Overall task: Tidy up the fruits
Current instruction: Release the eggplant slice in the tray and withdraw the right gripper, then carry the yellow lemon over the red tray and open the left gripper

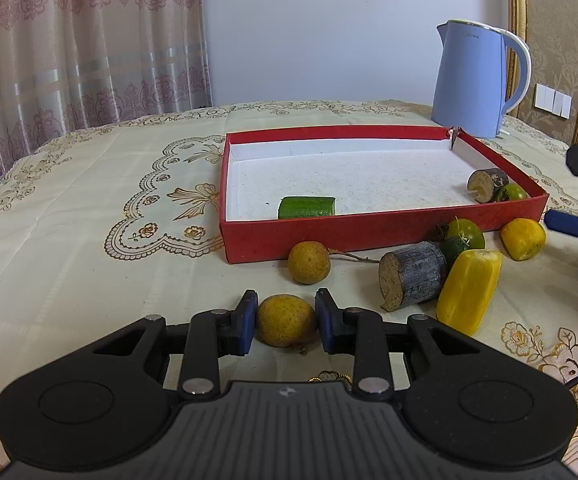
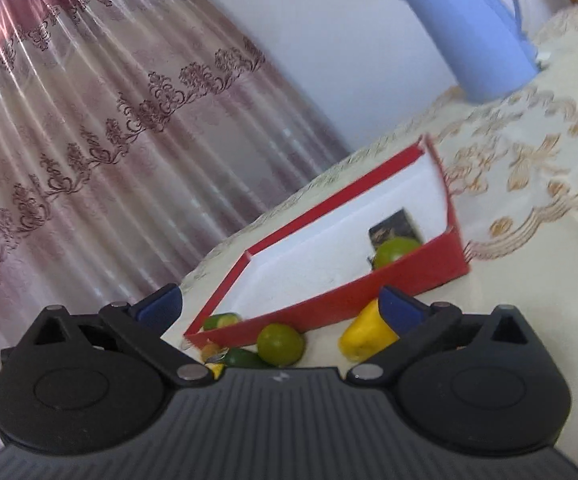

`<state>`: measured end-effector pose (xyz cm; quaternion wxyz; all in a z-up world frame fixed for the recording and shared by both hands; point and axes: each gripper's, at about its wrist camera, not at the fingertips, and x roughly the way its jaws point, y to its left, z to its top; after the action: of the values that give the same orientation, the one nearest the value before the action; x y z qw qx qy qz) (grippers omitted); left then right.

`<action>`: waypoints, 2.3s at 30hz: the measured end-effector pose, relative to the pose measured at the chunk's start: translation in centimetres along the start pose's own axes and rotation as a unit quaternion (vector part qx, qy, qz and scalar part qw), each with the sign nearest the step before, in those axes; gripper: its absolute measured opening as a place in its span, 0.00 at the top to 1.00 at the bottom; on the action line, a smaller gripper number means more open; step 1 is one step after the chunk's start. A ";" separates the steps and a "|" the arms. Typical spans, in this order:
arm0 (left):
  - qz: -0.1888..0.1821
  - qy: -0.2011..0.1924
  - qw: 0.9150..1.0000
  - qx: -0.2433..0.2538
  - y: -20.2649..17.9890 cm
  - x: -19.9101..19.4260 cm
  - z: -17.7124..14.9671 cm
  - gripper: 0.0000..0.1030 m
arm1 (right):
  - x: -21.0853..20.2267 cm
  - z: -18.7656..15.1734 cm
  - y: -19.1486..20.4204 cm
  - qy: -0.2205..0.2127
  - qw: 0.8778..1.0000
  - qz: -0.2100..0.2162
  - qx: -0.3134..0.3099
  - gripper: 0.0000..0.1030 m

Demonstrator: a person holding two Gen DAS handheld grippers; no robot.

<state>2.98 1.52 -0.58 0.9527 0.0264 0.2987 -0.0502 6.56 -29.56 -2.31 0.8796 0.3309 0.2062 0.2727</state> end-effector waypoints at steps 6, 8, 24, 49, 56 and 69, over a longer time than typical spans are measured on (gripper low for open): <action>0.000 0.000 1.000 0.000 0.0 0.0 0.0 0.71 | 0.0 -0.1 -1.2 0.003 0.999 -0.009 0.036 0.00; 0.000 0.000 1.000 0.000 0.0 0.0 0.0 0.71 | -0.1 -0.3 -1.1 0.005 0.999 -0.010 0.032 0.00; 0.000 0.000 1.000 0.000 0.0 0.0 0.0 0.71 | -1.0 -2.0 5.3 0.001 0.968 -0.179 -0.178 0.00; 0.019 -0.006 1.000 0.002 -0.1 -0.3 0.0 0.71 | 1.0 -2.8 6.9 0.042 0.932 -0.278 -0.228 0.00; 0.021 -0.014 1.000 0.002 -0.1 -0.8 0.6 0.71 | 0.9 -2.7 6.6 0.042 0.936 -0.274 -0.219 0.00; 0.030 -0.045 0.999 0.005 0.7 -1.6 3.5 0.71 | 0.9 -2.6 6.6 0.042 0.937 -0.272 -0.216 0.00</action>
<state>3.72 2.07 3.18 0.9661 0.0380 0.2544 -0.0239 3.60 -23.62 0.25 0.9610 0.0527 0.2611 0.0744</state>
